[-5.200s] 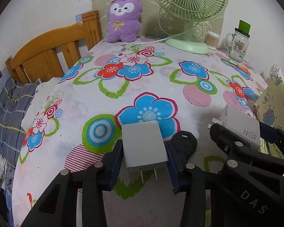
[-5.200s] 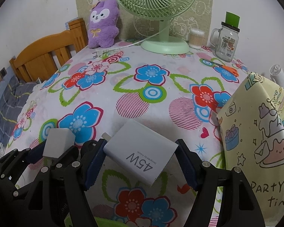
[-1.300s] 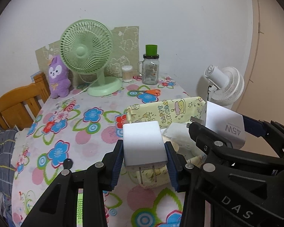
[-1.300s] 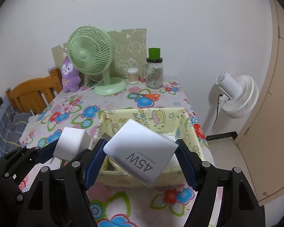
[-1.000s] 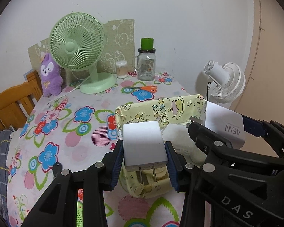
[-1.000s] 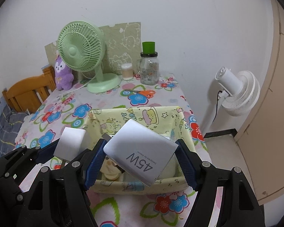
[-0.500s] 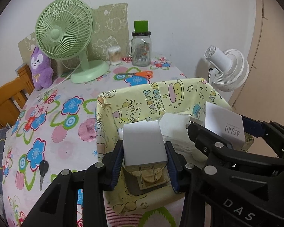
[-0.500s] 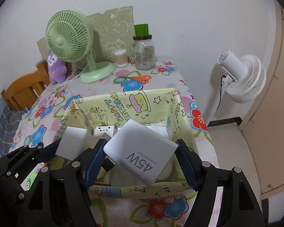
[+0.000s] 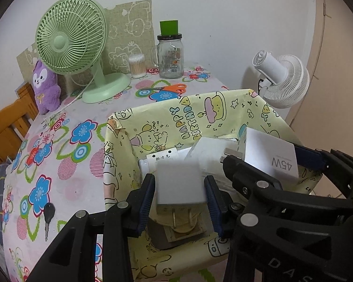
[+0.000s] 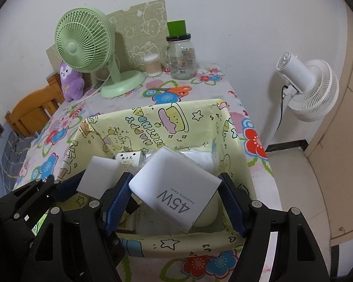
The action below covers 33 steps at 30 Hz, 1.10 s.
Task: Organize rigid objects
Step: 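Lower both chargers into the yellow box and open both grippers, then raise both grippers out of the yellow box and pull back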
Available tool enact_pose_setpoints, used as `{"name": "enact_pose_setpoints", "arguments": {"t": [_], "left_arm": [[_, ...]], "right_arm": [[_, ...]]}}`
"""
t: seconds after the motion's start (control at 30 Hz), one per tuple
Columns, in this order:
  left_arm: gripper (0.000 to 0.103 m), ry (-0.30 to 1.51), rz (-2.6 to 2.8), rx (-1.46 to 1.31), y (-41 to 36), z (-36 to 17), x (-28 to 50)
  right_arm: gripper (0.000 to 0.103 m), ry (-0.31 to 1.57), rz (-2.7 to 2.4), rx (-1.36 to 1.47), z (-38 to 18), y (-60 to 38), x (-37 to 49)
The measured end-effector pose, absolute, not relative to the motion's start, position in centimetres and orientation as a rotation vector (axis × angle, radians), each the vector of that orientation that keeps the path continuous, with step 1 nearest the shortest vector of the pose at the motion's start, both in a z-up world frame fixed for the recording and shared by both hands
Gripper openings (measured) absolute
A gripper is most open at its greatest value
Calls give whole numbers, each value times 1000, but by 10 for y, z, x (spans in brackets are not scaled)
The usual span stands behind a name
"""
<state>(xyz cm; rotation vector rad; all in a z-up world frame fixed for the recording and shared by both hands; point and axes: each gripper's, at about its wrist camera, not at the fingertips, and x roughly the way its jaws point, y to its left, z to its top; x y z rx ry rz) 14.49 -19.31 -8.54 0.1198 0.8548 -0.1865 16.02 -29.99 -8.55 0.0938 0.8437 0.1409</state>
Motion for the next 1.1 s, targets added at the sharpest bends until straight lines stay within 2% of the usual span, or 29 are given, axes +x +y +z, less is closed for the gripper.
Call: {"name": "enact_pose_setpoints", "arguments": {"t": [0.2, 0.43, 1.1], "left_arm": [[51, 853, -187, 131, -193, -83, 142], [78, 835, -216, 122, -190, -73, 130], [92, 761, -206, 141, -161, -46, 86]], "right_arm": [[77, 857, 142, 121, -85, -300, 160], [83, 823, 141, 105, -73, -297, 146], [94, 780, 104, 131, -50, -270, 101]]}}
